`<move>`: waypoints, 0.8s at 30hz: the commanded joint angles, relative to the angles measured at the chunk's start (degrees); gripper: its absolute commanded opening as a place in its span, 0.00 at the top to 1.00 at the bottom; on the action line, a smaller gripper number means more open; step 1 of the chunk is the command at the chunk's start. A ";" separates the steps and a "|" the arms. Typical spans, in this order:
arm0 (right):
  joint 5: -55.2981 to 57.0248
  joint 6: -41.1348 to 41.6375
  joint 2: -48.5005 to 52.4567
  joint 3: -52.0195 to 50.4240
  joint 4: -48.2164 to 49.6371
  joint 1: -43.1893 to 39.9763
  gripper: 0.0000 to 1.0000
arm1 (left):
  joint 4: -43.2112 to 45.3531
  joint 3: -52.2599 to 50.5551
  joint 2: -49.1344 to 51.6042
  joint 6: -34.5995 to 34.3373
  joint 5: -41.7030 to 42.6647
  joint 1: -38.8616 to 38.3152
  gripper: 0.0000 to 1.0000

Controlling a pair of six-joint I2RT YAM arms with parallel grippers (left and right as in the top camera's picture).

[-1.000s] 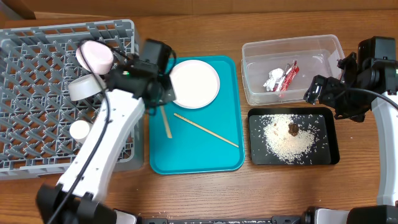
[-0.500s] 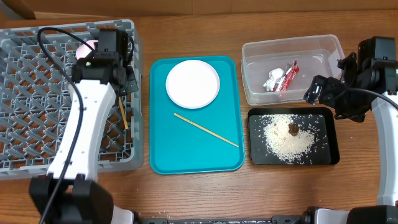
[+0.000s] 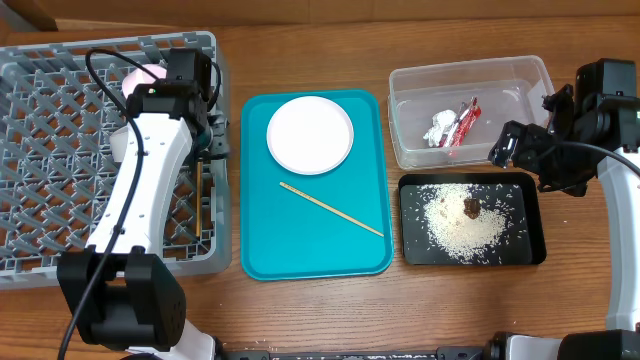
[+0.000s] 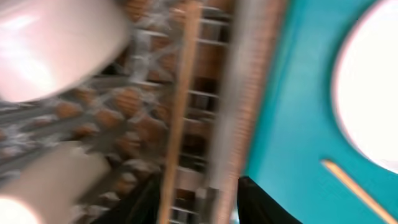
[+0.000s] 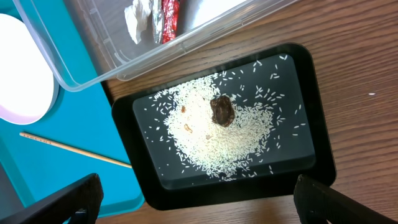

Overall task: Sort waste into correct bins and load items into the dishwasher
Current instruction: 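Stand the chopstick upright in the dish rack with left gripper, then reach left gripper back to the tray and grasp the second chopstick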

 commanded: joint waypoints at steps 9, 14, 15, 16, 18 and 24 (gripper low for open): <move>0.57 -0.04 -0.48 1.46 0.37 -0.13 0.00 | 4.28 -4.02 -0.98 -23.67 18.58 -16.55 0.55; 0.55 -0.04 -0.48 1.46 0.35 -0.13 0.00 | 12.28 -11.06 -0.81 -37.44 15.21 -24.65 0.56; 0.55 -0.04 -0.48 1.46 0.35 -0.13 0.00 | 14.03 -12.33 -0.68 -38.82 14.25 -26.03 0.57; 0.55 -0.02 -0.48 1.46 0.35 -0.13 0.00 | 15.67 -13.49 -0.44 -39.69 12.83 -27.34 0.57; 0.52 -0.02 -0.48 1.46 0.35 -0.13 0.00 | 18.78 -15.45 0.17 -41.05 9.84 -29.66 0.57; 0.52 -0.02 -0.48 1.46 0.33 -0.13 0.00 | 21.59 -16.92 4.46 -41.11 3.74 -34.07 0.53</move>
